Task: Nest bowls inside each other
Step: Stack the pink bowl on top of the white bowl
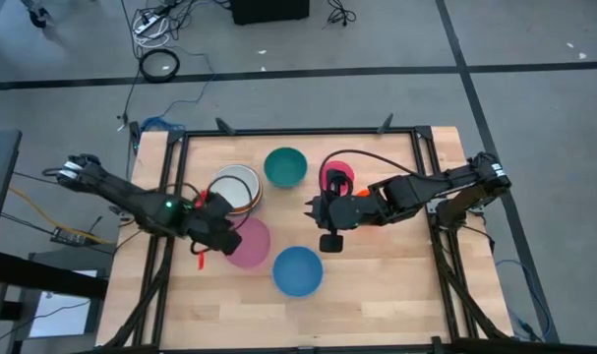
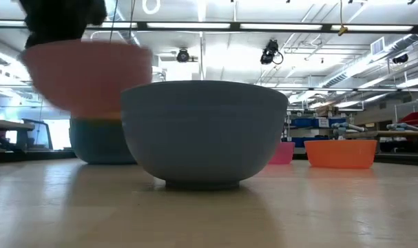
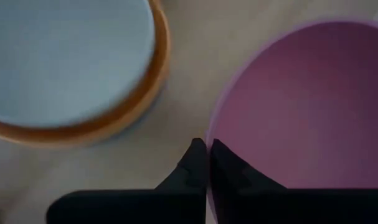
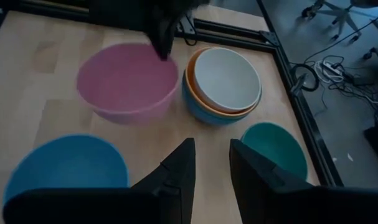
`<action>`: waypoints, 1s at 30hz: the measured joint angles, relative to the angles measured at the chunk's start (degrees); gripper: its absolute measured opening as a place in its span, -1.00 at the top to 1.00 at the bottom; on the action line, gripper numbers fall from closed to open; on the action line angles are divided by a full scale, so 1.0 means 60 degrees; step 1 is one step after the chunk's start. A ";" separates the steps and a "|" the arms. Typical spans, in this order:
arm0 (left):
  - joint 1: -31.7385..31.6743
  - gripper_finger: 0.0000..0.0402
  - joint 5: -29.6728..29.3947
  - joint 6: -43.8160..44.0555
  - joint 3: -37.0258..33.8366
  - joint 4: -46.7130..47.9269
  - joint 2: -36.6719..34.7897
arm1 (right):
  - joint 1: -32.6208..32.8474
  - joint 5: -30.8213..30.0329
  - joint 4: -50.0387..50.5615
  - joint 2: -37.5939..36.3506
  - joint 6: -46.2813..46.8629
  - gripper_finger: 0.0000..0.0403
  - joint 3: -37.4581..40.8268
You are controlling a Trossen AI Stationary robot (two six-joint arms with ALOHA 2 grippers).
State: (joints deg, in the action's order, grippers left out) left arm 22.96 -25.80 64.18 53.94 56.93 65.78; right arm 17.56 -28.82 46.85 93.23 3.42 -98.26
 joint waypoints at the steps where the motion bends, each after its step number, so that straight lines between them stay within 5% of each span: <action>1: -0.0004 0.96 -0.0300 -0.0120 0.0365 0.0472 0.0010 | 0.0000 -0.0007 -0.0003 0.0000 0.0000 0.57 0.0000; 8: -0.0553 0.97 -0.2348 -0.0191 0.2031 0.3519 0.0021 | 0.0007 -0.0018 -0.0003 0.0000 0.0007 0.57 0.0000; 16: -0.2011 0.97 -0.3312 -0.1290 0.2082 0.3743 0.0028 | 0.0007 -0.0018 -0.0084 0.0000 0.0007 0.57 0.0000; 25: -0.3562 0.97 -0.3233 -0.2578 0.2054 0.3602 0.0028 | 0.0007 -0.0018 -0.0098 0.0004 0.0011 0.57 0.0000; 30: -0.4326 0.97 -0.1816 -0.3410 0.1560 0.2786 0.0028 | 0.0007 -0.0022 -0.0105 0.0004 0.0011 0.57 0.0000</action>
State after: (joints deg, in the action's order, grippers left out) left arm -2.99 -36.69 43.72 63.31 73.65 65.95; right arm 17.61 -28.95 46.22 93.25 3.49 -98.26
